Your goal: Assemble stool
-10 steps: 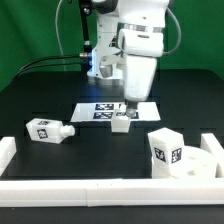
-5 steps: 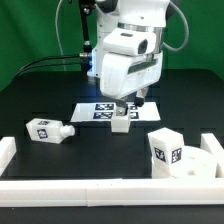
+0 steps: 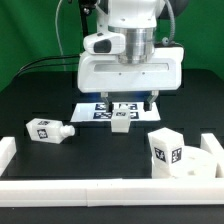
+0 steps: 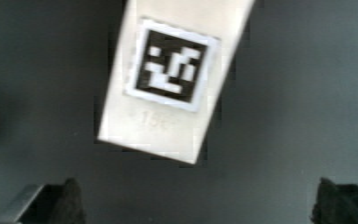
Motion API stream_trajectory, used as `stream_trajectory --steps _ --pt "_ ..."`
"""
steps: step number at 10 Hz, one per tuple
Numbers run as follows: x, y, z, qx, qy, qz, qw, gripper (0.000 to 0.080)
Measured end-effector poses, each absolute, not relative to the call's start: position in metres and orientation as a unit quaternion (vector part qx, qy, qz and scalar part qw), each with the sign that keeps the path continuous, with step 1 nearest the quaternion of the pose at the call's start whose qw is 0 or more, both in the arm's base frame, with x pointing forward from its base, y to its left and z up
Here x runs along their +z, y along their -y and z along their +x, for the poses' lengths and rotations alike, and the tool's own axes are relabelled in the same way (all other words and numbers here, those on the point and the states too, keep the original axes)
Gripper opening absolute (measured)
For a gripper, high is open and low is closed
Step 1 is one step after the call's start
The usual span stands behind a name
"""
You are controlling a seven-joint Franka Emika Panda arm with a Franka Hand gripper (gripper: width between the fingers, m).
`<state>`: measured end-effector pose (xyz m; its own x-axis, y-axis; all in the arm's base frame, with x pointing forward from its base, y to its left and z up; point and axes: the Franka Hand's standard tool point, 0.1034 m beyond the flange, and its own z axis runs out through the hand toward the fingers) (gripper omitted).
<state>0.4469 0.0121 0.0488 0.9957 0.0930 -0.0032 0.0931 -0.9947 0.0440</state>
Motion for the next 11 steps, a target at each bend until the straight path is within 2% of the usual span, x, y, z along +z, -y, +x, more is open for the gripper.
stream_trajectory --steps 2,6,8,11 --pt "0.047 -0.014 0.445 -0.007 0.016 1.000 0.014 0.0649" --pt "0.046 -0.008 0.450 -0.104 0.078 0.991 0.000 0.0649" --pt "0.047 -0.017 0.435 -0.175 0.068 0.982 0.000 0.0649" --pt "0.039 -0.004 0.437 -0.286 0.034 0.957 -0.017 0.0649"
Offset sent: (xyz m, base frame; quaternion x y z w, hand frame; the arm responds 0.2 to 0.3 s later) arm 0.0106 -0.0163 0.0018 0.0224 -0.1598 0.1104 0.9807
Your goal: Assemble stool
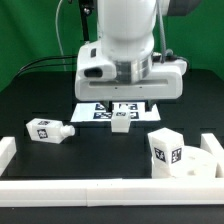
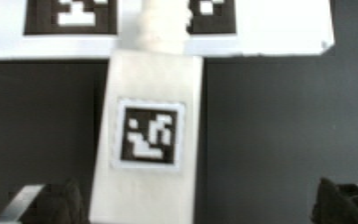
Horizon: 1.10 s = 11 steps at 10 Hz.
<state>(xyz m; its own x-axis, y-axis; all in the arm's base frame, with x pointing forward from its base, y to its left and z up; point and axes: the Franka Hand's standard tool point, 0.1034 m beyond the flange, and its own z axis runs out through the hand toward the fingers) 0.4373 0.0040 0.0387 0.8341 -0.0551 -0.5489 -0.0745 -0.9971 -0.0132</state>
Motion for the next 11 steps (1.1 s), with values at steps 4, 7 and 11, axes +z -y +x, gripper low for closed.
stream_trajectory --steps 4,7,11 --pt "0.035 0.008 0.432 0.410 -0.083 -0.908 0.011 0.0649" --pt "0.028 0.000 0.423 0.471 -0.109 -0.875 0.008 0.0649" --pt "0.025 0.001 0.417 0.483 -0.118 -0.868 0.002 0.0649"
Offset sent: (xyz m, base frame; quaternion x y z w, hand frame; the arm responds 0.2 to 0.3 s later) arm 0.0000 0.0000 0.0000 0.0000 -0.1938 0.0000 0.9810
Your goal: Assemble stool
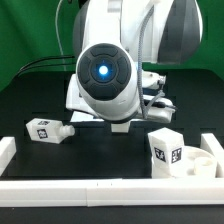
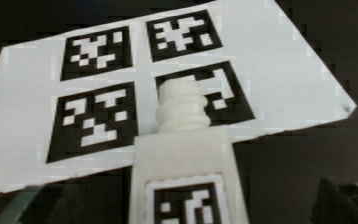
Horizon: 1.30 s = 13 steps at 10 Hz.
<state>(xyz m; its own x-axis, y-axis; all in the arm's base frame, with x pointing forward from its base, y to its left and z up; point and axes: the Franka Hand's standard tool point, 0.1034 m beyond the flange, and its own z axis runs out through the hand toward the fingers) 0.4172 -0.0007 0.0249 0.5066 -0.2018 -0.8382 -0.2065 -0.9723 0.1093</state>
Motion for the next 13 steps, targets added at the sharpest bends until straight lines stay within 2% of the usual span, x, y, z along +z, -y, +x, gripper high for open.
stream_trajectory --steps 2,4,5,6,7,8,9,11,12,13 --pt "0.009 0.007 0.408 0.497 -0.129 -0.858 0.001 0.0649" --pt "0.008 0.008 0.407 0.498 -0.129 -0.858 0.001 0.0649" --pt "0.008 0.008 0.407 0.498 -0.129 -0.857 0.001 0.0543" --pt "0.008 0.008 0.407 0.498 -0.129 -0.857 0.001 0.0543" --pt "0.009 0.007 0.407 0.498 -0.128 -0.858 0.001 0.0333" --pt "0.010 0.006 0.411 0.487 -0.126 -0.865 0.000 0.0334" --pt "0.023 -0.002 0.418 0.479 -0.118 -0.870 -0.002 0.0334" --pt "0.077 -0.020 0.456 0.395 -0.100 -0.913 0.005 0.0334" --pt "0.086 -0.019 0.467 0.335 -0.064 -0.940 0.008 0.0334" --pt "0.078 -0.013 0.461 0.300 -0.032 -0.954 0.005 0.0334"
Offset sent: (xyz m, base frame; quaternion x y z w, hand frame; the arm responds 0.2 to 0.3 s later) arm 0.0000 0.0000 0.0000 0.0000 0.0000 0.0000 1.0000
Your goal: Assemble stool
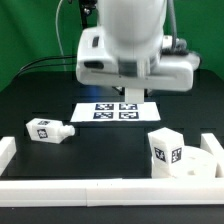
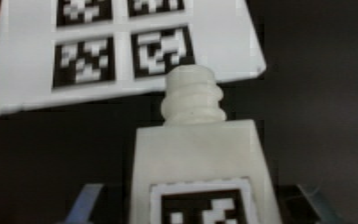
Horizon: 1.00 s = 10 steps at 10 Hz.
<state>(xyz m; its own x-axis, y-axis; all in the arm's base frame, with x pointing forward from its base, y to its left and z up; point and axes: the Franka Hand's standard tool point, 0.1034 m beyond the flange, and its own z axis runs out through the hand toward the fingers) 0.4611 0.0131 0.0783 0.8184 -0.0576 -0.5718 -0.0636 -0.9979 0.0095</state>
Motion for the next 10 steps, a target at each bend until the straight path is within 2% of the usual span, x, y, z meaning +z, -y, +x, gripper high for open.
stream_trajectory --steps 3,5,10 --pt "0.079 -0.018 0.470 0.215 -0.038 -0.976 0.003 0.0334" --pt "0.111 -0.035 0.516 0.115 -0.014 -0.993 0.016 0.0334" --pt "0.111 -0.039 0.531 -0.063 -0.012 -0.998 0.012 0.0334"
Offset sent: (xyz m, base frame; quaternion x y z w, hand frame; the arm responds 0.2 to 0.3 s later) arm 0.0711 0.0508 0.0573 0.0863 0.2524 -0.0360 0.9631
